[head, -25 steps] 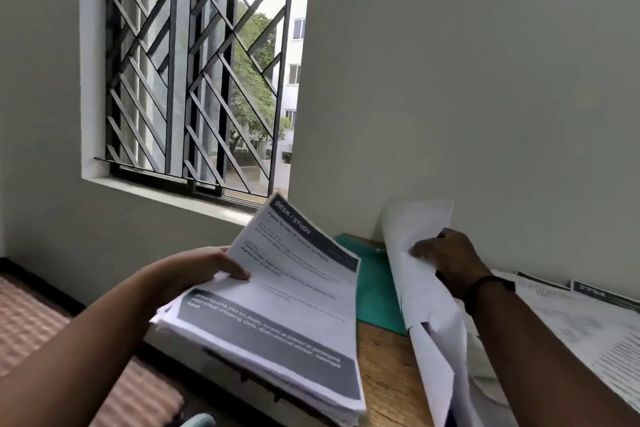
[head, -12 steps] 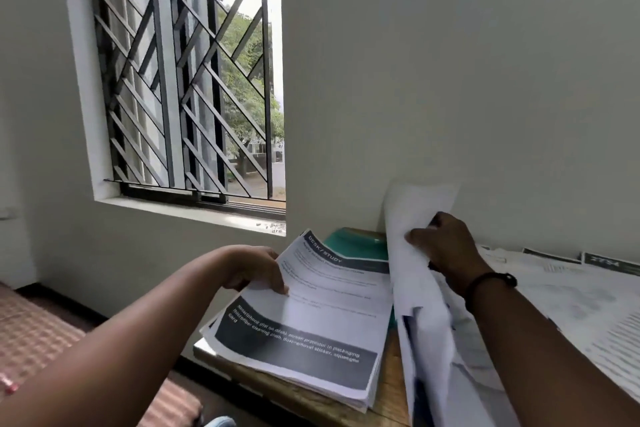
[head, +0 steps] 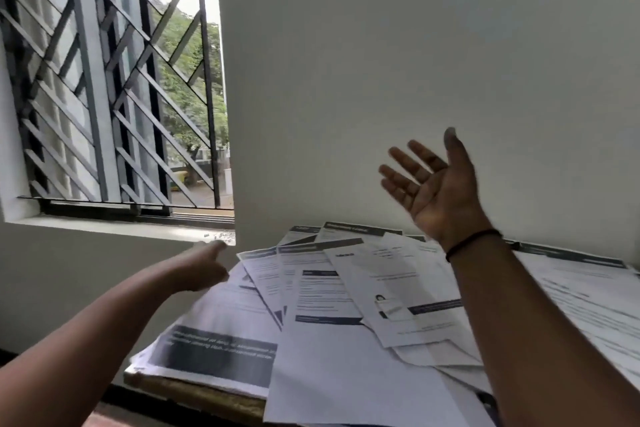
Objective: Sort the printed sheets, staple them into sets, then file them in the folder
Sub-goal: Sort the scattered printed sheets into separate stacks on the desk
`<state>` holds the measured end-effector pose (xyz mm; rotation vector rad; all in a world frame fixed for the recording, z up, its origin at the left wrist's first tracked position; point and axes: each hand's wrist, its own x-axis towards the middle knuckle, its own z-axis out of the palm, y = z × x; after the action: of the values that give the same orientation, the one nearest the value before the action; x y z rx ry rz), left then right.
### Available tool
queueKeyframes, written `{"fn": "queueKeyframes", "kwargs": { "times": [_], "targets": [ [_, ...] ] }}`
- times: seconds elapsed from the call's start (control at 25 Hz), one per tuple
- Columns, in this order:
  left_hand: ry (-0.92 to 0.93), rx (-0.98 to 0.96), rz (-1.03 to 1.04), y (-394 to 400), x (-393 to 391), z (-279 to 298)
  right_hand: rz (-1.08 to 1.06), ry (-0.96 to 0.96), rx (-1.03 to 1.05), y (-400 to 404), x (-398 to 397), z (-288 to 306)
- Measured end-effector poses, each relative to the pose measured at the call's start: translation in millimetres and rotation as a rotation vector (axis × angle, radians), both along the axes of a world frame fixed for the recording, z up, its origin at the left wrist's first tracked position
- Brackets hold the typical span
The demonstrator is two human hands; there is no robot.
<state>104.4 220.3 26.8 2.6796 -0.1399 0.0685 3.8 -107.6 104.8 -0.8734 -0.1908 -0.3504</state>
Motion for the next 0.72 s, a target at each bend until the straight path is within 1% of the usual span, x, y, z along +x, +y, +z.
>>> {"fn": "queueKeyframes", "kwargs": {
  "times": [0.04, 0.08, 0.16, 0.2, 0.24, 0.28, 0.32, 0.36, 0.4, 0.44, 0.48, 0.52, 0.56, 0.6, 0.64, 0.68, 0.72],
  "targets": [
    [-0.064, -0.084, -0.017, -8.4, 1.0, 4.4, -0.062, 0.025, -0.039, -13.2, -8.0, 7.3],
    [-0.084, -0.208, -0.049, -22.1, 0.3, 9.7, -0.142, 0.078, -0.134, -25.2, -15.7, 10.1],
    [-0.024, -0.436, -0.137, -61.2, -10.0, 21.5, -0.282, 0.234, -0.448, -44.0, -25.6, 3.4],
    [0.019, -0.514, -0.185, -84.5, -15.5, 26.9, -0.32, 0.309, -0.644, -51.7, -29.2, -4.8],
    [0.05, -0.582, -0.232, -108.1, -20.0, 31.7, -0.344, 0.358, -0.894, -56.1, -33.2, -16.6],
    [0.07, -0.644, -0.267, -132.7, -23.3, 35.7, -0.353, 0.379, -1.188, -60.6, -37.3, -29.8],
    [0.083, -0.7, -0.292, -155.6, -26.6, 39.0, -0.325, 0.372, -1.488, -63.4, -39.4, -46.0],
    [0.088, -0.733, -0.31, -175.9, -29.6, 40.6, -0.246, 0.357, -1.743, -61.6, -42.3, -62.2],
    [0.095, -0.745, -0.323, -194.7, -32.2, 38.8, -0.134, 0.36, -1.914, -57.5, -46.0, -77.0],
    [0.089, -0.736, -0.331, -208.8, -34.3, 32.7, -0.028, 0.379, -1.997, -52.1, -48.6, -89.2],
    [0.07, -0.727, -0.348, -220.6, -34.9, 22.0, 0.037, 0.384, -2.028, -50.7, -48.8, -100.3],
    [0.021, -0.687, -0.363, -228.4, -36.0, 9.2, 0.05, 0.375, -2.034, -48.7, -48.2, -108.5],
    [-0.048, -0.622, -0.37, -232.0, -34.8, -4.3, 0.006, 0.362, -2.028, -48.0, -46.8, -113.8],
    [-0.106, -0.532, -0.363, -232.8, -32.8, -14.6, -0.073, 0.334, -2.034, -47.7, -46.9, -115.6],
    [-0.143, -0.483, -0.343, -231.0, -28.8, -21.7, -0.175, 0.285, -2.066, -47.0, -47.3, -116.0],
    [-0.15, -0.491, -0.321, -229.1, -23.4, -24.7, -0.289, 0.209, -2.115, -45.6, -48.4, -116.2],
    [-0.148, -0.562, -0.298, -227.4, -20.3, -23.7, -0.368, 0.122, -2.134, -42.3, -50.0, -116.9]
  ]
}}
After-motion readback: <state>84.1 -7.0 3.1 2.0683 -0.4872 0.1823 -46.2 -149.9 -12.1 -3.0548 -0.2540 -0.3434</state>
